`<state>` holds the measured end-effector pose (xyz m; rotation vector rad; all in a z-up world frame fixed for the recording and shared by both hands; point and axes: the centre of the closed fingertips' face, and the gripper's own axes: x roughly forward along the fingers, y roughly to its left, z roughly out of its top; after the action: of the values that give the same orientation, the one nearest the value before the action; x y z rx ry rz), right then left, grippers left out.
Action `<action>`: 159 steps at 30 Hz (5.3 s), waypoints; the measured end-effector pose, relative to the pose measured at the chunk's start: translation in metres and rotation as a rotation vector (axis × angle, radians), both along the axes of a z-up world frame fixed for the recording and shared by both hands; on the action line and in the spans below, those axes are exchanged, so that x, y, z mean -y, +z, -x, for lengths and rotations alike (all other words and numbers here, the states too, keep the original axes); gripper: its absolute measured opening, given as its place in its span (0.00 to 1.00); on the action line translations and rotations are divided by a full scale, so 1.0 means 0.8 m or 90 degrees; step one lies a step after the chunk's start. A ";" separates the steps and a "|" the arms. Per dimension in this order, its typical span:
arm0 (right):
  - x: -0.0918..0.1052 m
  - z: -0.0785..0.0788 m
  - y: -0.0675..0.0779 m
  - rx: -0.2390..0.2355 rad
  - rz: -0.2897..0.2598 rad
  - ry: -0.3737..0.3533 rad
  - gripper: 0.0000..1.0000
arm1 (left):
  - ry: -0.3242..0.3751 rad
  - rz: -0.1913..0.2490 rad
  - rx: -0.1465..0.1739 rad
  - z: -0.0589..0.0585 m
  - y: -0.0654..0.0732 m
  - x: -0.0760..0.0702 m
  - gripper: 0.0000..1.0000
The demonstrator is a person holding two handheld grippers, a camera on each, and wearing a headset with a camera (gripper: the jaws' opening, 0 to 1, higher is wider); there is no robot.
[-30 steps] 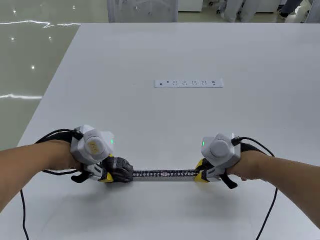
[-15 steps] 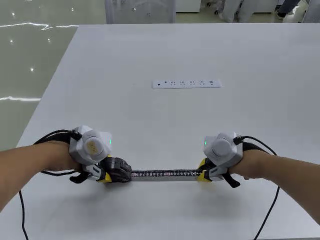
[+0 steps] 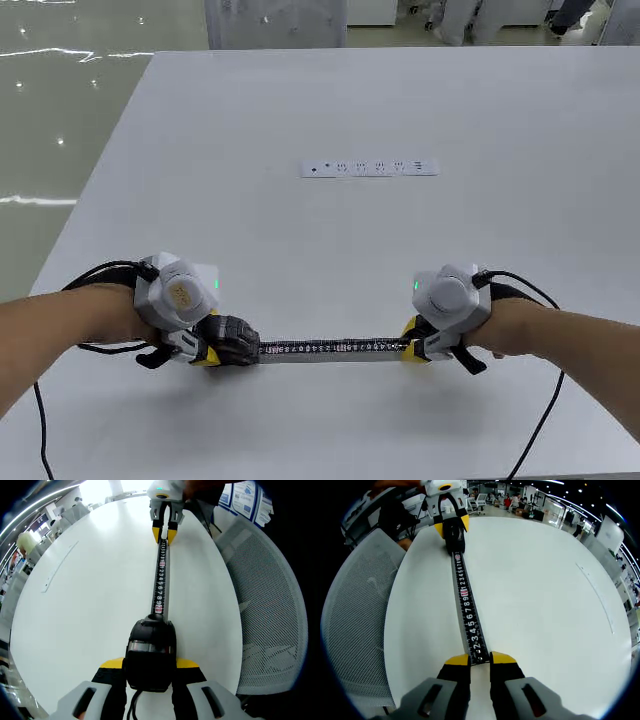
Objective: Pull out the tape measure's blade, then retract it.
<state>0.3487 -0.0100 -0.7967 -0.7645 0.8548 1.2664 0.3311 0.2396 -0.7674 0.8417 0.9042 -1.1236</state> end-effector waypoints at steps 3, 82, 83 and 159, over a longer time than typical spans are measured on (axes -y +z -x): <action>0.002 0.000 0.000 0.000 0.002 -0.001 0.12 | 0.000 0.000 0.000 0.000 0.000 0.000 0.31; 0.011 -0.004 0.014 -0.022 -0.037 -0.036 0.41 | 0.029 0.046 -0.009 -0.002 0.004 0.001 0.50; 0.018 -0.009 0.021 -0.007 -0.049 -0.066 0.41 | 0.108 0.086 0.006 -0.010 0.019 -0.005 0.55; 0.135 0.114 0.101 0.108 -0.269 -0.386 0.98 | 0.543 0.379 0.110 0.111 0.073 -0.073 1.00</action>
<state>0.2578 -0.1178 -0.7157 -0.2358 0.5857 0.7824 0.2426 0.2978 -0.7090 0.0210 0.6204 -0.4944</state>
